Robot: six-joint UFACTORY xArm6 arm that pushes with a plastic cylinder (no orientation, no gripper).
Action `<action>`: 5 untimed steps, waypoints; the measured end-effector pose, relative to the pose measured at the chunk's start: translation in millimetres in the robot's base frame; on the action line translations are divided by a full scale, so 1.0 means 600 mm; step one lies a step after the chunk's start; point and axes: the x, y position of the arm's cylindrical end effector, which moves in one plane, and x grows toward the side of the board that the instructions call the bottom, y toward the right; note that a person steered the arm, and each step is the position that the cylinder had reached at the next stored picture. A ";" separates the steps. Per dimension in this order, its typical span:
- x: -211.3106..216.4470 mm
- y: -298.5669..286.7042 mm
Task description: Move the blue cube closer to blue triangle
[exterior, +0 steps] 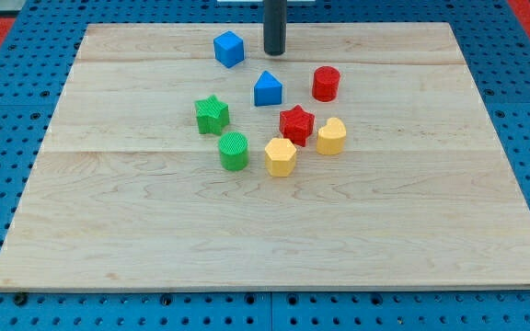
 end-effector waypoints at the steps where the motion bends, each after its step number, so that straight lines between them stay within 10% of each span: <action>1: -0.060 -0.029; 5: 0.018 -0.172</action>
